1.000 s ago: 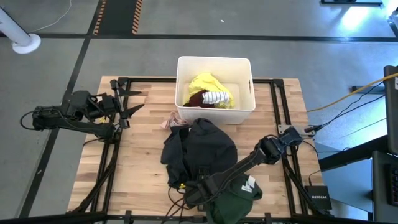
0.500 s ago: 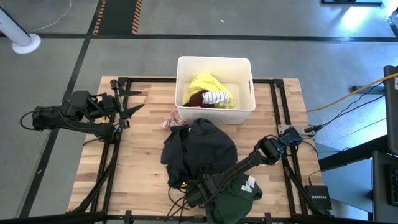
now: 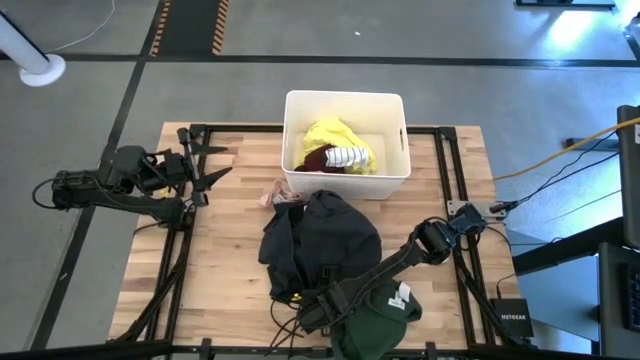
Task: Sort clothes
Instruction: Put the dark pink and white sock into the white bin
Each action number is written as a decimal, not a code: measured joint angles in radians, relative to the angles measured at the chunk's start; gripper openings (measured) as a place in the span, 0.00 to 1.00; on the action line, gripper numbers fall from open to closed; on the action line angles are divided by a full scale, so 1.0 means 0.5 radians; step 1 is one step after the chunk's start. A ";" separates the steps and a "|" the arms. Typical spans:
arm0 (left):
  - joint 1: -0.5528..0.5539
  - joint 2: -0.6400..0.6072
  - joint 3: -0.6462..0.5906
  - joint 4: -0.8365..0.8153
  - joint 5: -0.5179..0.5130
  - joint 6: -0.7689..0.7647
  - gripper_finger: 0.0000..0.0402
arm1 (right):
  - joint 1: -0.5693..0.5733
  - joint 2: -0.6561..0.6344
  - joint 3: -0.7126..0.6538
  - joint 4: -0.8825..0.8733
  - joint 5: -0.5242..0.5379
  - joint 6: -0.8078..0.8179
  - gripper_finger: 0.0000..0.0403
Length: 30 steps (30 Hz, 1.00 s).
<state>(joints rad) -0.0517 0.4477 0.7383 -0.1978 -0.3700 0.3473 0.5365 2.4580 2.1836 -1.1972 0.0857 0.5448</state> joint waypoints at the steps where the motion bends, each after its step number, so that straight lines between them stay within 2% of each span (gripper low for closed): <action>1: 0.000 0.000 0.000 0.000 0.000 0.000 0.55 | 0.000 0.000 0.028 -0.030 -0.010 0.000 0.03; 4: 0.000 0.000 0.000 0.000 0.000 0.000 0.55 | 0.002 0.001 0.150 -0.125 -0.018 0.000 0.07; 8: -0.001 0.000 0.000 0.000 0.000 0.000 0.55 | 0.001 -0.003 0.347 -0.240 0.032 0.000 0.05; 12: -0.001 0.000 -0.002 0.002 0.000 0.000 0.55 | -0.001 -0.153 0.303 -0.168 0.138 0.006 0.02; 19: -0.001 0.002 -0.002 0.002 0.000 0.000 0.55 | -0.005 -0.347 0.341 -0.192 0.521 -0.002 0.06; 30: -0.001 0.002 -0.002 0.007 0.000 0.000 0.55 | -0.123 -0.724 0.345 -0.214 1.110 -0.009 0.05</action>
<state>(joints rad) -0.0521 0.4488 0.7372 -0.1944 -0.3702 0.3473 0.4749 2.0962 2.3562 -1.3045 0.6406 0.5405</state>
